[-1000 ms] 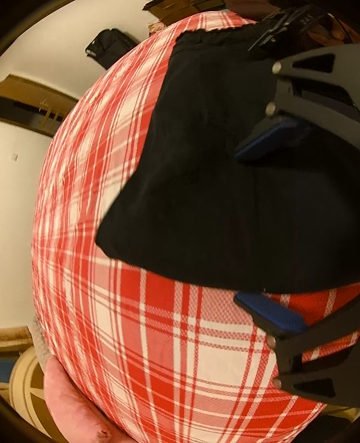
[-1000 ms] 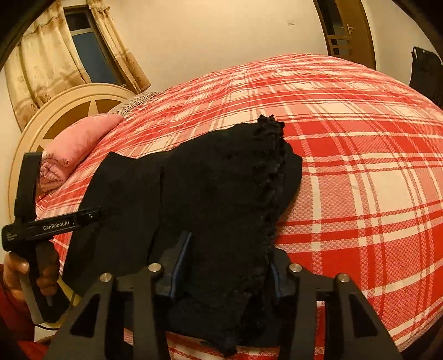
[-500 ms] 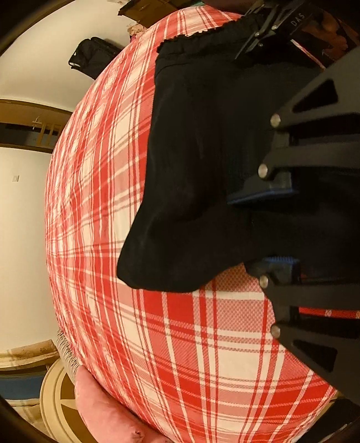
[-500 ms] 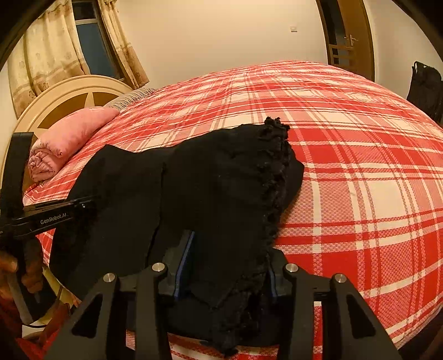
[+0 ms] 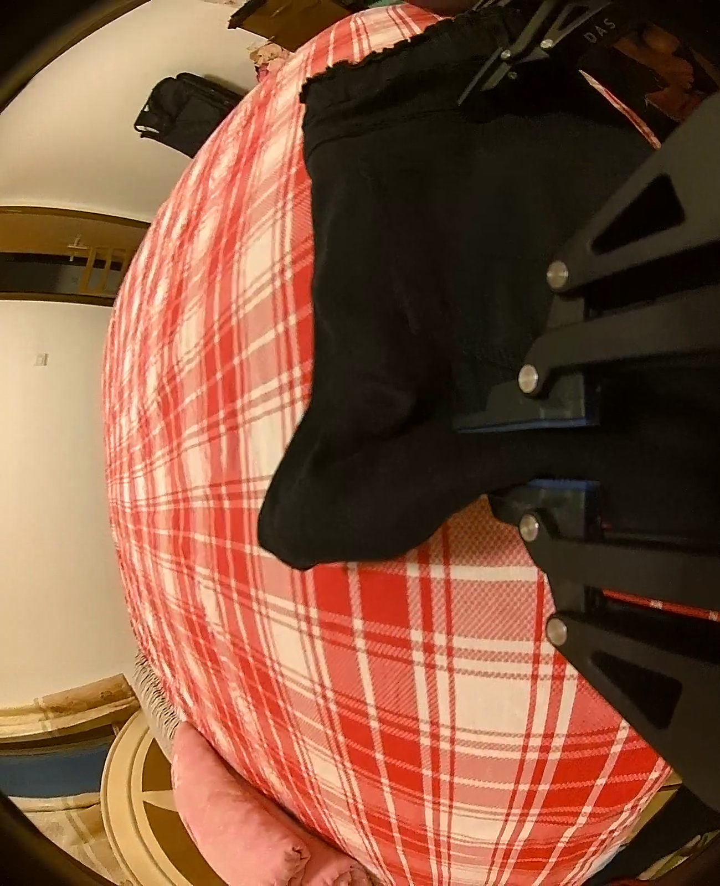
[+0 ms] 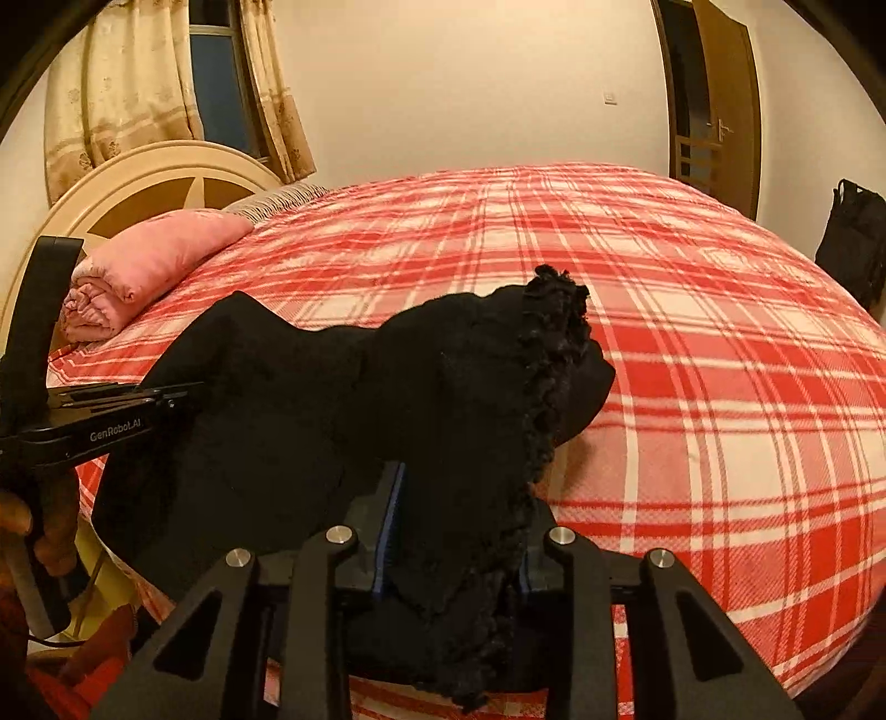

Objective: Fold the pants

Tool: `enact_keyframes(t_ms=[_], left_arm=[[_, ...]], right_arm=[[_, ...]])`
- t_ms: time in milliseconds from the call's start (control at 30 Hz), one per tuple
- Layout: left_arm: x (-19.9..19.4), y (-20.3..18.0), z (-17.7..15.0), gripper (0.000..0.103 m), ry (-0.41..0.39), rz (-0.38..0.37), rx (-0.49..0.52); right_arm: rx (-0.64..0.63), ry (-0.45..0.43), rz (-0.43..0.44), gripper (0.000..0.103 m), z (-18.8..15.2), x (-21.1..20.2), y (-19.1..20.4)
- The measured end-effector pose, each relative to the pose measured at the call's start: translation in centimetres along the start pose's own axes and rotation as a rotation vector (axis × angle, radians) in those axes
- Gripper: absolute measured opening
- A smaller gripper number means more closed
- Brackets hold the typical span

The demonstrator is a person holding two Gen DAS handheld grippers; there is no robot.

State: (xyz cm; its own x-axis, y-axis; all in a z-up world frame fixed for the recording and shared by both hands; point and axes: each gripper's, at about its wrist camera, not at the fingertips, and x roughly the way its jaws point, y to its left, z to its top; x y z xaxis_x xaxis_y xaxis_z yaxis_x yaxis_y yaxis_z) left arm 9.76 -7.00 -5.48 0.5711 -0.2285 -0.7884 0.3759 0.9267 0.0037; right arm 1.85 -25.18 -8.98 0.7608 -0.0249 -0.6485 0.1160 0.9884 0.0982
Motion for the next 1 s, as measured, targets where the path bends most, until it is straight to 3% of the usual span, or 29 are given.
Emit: enact_keyframes(t_ms=[467, 1000], left_arm=[[-1.9, 0.0, 1.2, 0.012, -0.044, -0.015, -0.014], [-2.1, 0.8, 2.5, 0.012, -0.066, -0.017, -0.045]], right_arm=[[-0.015, -0.064, 0.015, 0.032, 2.0, -1.7, 0.7], [-0.043, -0.081, 0.032, 0.032, 4.3, -0.9, 1.6]])
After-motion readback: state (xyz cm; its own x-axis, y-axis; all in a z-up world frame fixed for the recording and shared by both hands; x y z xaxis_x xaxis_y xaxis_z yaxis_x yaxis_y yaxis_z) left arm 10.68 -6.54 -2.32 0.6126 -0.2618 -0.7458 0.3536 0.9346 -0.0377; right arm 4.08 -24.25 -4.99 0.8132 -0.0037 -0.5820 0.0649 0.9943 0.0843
